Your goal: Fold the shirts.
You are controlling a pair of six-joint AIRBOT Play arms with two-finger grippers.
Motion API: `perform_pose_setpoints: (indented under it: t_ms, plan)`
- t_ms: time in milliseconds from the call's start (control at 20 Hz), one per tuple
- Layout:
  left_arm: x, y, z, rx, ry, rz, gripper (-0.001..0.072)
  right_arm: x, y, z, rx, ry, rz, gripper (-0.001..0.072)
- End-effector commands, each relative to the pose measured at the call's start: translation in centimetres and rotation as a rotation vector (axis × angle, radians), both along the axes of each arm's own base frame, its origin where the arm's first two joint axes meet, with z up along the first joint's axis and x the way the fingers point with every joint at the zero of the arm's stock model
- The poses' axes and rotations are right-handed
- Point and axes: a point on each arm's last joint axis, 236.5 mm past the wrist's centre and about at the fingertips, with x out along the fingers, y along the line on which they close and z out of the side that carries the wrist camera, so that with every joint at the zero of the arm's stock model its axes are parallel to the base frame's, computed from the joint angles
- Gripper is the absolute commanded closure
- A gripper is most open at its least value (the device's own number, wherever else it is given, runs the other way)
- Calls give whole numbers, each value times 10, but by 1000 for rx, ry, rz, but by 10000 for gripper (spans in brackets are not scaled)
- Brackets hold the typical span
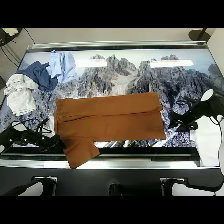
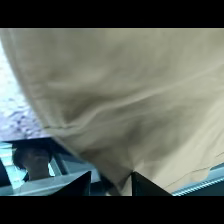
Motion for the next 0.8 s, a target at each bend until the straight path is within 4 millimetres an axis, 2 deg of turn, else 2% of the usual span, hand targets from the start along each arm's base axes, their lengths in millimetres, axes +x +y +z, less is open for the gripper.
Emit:
perform_pose_setpoints:
  t_ms: [0, 100, 150, 300, 400, 600, 750]
  plan:
    - [4, -6, -4, 4, -16, -6, 416, 1, 3, 1, 13, -5, -5, 232]
    - [4, -9, -7, 9, -8, -6, 489, 2, 3, 0, 12, -7, -6, 232]
    - [4, -10, -8, 10, -10, -12, 671, 1, 3, 0, 13, -6, -5, 232]
    - [4, -10, -7, 7, -10, -17, 677, -13, 5, -9, 17, 39, 1, 209]
    - [4, -10, -7, 7, -14, -22, 678, -20, 18, -24, 65, 48, -16, 209]
    - [3, -11, -6, 5, -11, -23, 677, -19, 23, -52, 61, 4, -62, 211]
    - [4, -10, -7, 8, -16, -21, 677, -19, 33, -60, 103, 14, -86, 219]
